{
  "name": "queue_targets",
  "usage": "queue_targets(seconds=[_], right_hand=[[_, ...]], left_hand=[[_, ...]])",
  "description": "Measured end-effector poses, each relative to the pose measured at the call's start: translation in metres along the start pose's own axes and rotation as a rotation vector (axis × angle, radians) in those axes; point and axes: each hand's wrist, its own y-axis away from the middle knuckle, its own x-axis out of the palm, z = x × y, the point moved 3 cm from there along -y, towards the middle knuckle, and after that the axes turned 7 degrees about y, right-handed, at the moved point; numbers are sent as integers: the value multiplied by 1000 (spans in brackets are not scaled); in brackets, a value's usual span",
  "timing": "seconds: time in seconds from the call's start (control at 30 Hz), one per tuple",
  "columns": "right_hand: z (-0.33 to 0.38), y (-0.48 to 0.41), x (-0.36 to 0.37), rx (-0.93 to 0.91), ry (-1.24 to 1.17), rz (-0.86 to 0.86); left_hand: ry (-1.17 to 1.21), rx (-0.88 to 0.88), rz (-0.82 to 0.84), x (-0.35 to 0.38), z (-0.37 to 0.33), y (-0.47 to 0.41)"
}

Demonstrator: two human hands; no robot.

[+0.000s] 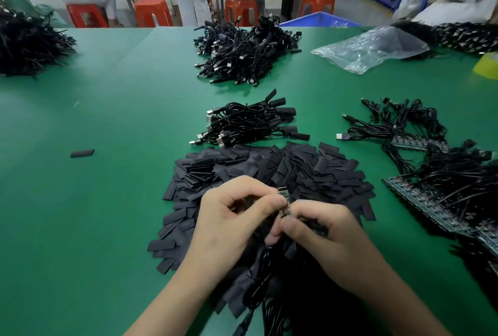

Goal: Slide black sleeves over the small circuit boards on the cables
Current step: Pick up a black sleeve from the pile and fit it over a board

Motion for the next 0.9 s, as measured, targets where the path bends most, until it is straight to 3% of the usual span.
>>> queue_targets(seconds=[0.13, 0.23, 0.33, 0.43, 0.57, 0.63, 0.77, 0.9], right_hand=[[3, -2, -14, 78, -459, -139], [0, -2, -30, 134, -853, -232], [-8, -1, -46, 183, -937, -326], [-14, 0, -53, 231, -700, -314], [-17, 0, -43, 192, 49, -178], [-17, -1, -32, 184, 247, -134], [-20, 0, -17, 189, 324, -113], [-22, 0, -17, 178, 239, -185]], left_hand=[[-506, 121, 134, -9, 9, -4], [-742, 126, 268, -10, 17, -2], [-902, 179, 324, -8, 22, 0], [-956, 214, 320, -5, 22, -2], [-992, 215, 291, -2, 22, -4], [-977, 200, 270, -2, 22, -5], [-966, 255, 202, -2, 18, -5], [-934, 301, 92, -9, 12, -4]])
